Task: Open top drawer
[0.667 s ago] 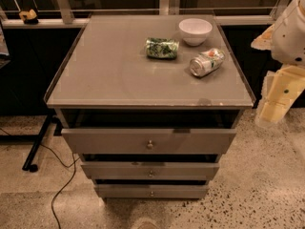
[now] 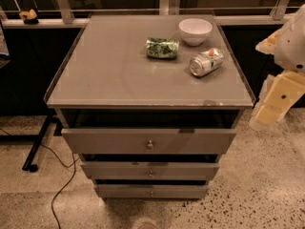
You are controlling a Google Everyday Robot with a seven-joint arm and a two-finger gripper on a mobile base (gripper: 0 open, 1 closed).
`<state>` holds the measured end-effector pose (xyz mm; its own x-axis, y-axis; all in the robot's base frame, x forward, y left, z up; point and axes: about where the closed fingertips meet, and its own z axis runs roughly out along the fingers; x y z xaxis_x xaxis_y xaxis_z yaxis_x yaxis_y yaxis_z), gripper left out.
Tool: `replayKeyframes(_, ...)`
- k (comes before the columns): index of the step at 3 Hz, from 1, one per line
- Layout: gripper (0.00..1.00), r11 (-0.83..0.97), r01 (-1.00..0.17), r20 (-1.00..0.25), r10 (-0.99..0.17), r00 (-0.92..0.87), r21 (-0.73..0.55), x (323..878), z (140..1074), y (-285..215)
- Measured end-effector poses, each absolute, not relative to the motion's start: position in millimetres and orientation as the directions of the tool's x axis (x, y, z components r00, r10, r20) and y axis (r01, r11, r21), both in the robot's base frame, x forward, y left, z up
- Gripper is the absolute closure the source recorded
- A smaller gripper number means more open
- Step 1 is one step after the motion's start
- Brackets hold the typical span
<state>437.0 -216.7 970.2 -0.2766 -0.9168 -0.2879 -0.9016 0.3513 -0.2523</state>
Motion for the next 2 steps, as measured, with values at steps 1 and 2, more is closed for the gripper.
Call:
replayKeyframes(1,0.00,0.497,-0.838,-0.426,-0.824,-0.373,-0.227,423.6,952.2,-209.5)
replayKeyframes(2,0.00,0.621,-0.763,-0.541,-0.711,-0.450,-0.180,410.8,926.3,-202.3)
